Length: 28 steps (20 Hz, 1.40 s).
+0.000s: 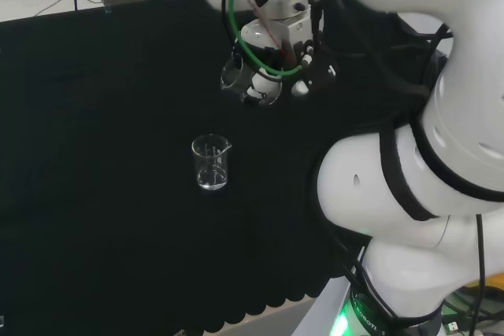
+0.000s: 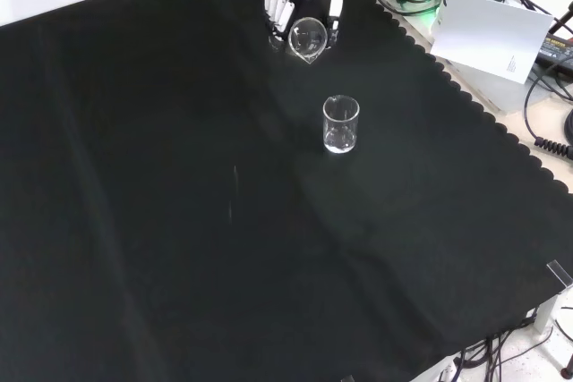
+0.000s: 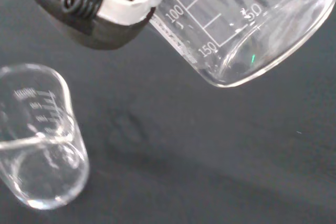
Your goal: Place the beaker back on the table.
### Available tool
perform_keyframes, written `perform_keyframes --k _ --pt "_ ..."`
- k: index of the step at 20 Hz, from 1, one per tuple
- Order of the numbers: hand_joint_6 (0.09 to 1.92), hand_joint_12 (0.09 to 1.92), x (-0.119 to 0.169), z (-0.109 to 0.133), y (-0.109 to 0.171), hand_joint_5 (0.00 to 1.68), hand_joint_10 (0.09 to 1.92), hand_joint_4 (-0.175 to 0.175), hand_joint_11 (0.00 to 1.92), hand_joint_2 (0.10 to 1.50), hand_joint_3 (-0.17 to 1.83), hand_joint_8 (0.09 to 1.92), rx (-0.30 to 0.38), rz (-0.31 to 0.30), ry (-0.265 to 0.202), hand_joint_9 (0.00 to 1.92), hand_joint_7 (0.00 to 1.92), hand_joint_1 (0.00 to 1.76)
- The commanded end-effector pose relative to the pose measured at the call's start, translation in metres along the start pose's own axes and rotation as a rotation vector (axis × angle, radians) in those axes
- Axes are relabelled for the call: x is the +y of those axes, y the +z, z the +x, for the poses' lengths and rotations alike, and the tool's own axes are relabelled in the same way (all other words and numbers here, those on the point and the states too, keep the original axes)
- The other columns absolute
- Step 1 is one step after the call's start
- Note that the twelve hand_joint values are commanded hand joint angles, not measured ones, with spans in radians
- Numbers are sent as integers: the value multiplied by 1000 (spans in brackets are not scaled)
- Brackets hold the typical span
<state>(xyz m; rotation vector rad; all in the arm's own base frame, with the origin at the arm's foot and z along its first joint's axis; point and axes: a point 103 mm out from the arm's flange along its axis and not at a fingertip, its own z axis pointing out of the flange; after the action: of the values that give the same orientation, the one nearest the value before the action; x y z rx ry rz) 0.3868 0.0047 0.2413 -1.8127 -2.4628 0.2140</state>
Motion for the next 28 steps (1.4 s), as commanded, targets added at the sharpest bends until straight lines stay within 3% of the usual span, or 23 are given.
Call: perform_keyframes --k 1,6,13,28 --pt "620 658 14 -1 13 1175 777 -161 1262 1060 -175 491 197 -97 -58 1461 1413 1309" --pt "623 655 34 -13 20 1174 773 -161 1259 1061 -175 488 288 -134 -38 1455 1413 1309" --pt "625 641 84 -24 35 1172 739 -158 1269 1061 -175 470 372 -179 -14 1452 1419 1308" --pt "576 562 189 -50 88 1204 561 -145 1323 1049 -175 309 570 -205 21 1490 1487 1310"
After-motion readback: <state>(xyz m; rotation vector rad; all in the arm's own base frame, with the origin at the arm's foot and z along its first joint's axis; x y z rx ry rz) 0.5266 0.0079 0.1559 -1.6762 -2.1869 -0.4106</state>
